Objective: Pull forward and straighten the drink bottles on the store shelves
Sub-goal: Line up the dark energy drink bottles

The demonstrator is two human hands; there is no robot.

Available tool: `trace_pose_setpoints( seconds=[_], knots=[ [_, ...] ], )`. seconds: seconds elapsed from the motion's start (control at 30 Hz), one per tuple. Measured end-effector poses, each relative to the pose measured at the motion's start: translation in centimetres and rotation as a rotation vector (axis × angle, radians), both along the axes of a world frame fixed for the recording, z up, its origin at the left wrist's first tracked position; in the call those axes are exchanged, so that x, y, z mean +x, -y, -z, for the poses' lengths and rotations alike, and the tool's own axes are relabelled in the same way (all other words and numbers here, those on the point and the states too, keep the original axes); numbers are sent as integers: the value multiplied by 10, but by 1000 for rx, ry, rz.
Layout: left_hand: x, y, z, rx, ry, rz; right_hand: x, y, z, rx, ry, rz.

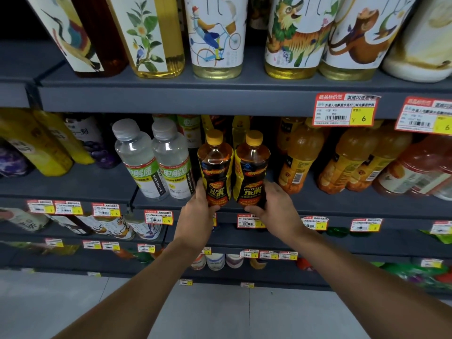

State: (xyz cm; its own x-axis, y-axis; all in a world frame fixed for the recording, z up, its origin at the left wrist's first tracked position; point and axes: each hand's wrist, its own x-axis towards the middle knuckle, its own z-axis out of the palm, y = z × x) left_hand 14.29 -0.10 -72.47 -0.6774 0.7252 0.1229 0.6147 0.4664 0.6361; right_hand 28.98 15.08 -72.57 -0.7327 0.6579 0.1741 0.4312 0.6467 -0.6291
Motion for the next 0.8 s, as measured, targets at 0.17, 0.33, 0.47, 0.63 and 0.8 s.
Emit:
trace_pose_setpoints(
  seconds=[0.17, 0.33, 0.47, 0.63, 0.8],
  knots=[
    [2, 0, -6, -19, 0, -23, 0, 0, -1, 15, 19, -8],
    [6, -1, -7, -7, 39, -49, 0, 0, 0, -9, 11, -8],
    [6, -2, -7, -13, 54, -55, -2, 0, -2, -41, 6, -12],
    [6, -3, -6, 8, 49, -65, -3, 2, -2, -47, 5, -10],
    [8, -5, -5, 26, 101, -89, -4, 5, -2, -31, 17, 1]
  ],
)
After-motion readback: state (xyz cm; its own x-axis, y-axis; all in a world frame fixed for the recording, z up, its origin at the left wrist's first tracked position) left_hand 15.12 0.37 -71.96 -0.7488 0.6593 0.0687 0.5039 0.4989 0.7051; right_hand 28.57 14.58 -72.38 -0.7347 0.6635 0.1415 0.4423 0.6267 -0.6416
